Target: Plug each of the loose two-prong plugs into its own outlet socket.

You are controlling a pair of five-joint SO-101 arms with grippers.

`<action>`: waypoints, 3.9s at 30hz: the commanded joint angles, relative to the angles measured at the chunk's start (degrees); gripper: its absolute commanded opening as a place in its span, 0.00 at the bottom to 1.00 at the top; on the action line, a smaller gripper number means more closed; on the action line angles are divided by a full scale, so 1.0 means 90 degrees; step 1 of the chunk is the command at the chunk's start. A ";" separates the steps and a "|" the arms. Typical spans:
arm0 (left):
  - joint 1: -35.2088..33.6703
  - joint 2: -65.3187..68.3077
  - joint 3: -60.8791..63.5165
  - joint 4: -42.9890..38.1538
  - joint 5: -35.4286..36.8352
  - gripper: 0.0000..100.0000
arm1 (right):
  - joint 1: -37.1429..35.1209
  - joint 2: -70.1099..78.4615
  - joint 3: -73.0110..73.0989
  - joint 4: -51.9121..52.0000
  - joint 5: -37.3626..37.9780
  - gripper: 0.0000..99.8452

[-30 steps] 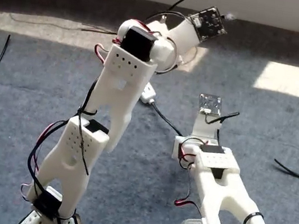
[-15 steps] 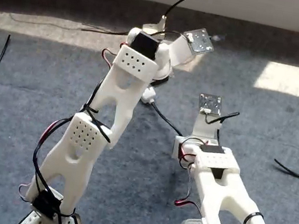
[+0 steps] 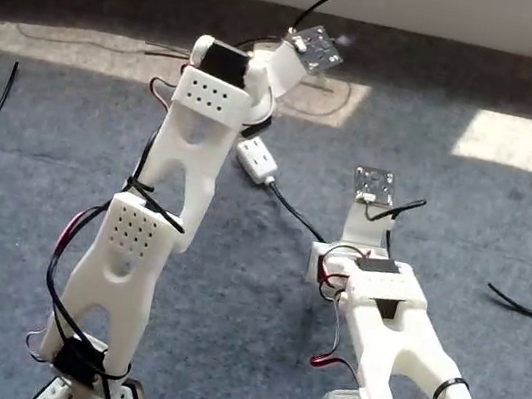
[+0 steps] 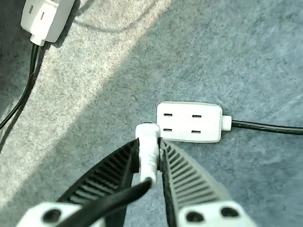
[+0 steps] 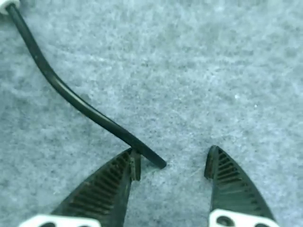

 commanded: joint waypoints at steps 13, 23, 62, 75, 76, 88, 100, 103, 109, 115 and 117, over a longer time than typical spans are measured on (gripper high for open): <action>0.0103 0.0689 -0.0650 -0.0029 0.0313 0.00 | 0.0132 -0.0122 -0.0005 -0.0093 -0.0020 0.23; 0.0239 0.0679 -0.1324 -0.0020 0.0313 0.00 | 0.0132 -0.0122 -0.0005 -0.0093 -0.0020 0.23; 0.0044 0.0728 -0.0474 0.0068 0.0625 0.00 | 0.0122 -0.0122 -0.0005 -0.0093 -0.0020 0.23; 0.0112 0.0728 -0.0513 0.0020 0.0625 0.00 | 0.0122 -0.0122 -0.0015 -0.0093 -0.0020 0.23; 0.0142 0.0728 -0.0523 0.0020 0.0625 0.00 | 0.0122 -0.0122 -0.0015 -0.0093 -0.0020 0.23; 0.0249 0.0689 -0.0532 0.0020 0.0889 0.00 | 0.0122 -0.0122 -0.0015 -0.0093 -0.0020 0.23; 0.0132 0.0728 -0.0484 -0.0049 0.0899 0.00 | 0.0122 -0.0122 -0.0015 -0.0093 -0.0020 0.23; 0.0142 0.0737 -0.0474 -0.0059 0.0938 0.00 | 0.0122 -0.0122 -0.0015 -0.0093 -0.0020 0.23; 0.0171 0.1021 -0.0513 -0.0068 0.1250 0.00 | 0.0122 -0.0122 -0.0015 -0.0093 -0.0020 0.23; 0.0171 0.1734 -0.0532 -0.0078 0.1260 0.00 | 0.0122 -0.0122 -0.0005 -0.0093 -0.0020 0.23; 0.0171 0.1861 -0.0532 -0.0078 0.1260 0.00 | 0.0122 -0.0122 -0.0005 -0.0093 -0.0020 0.23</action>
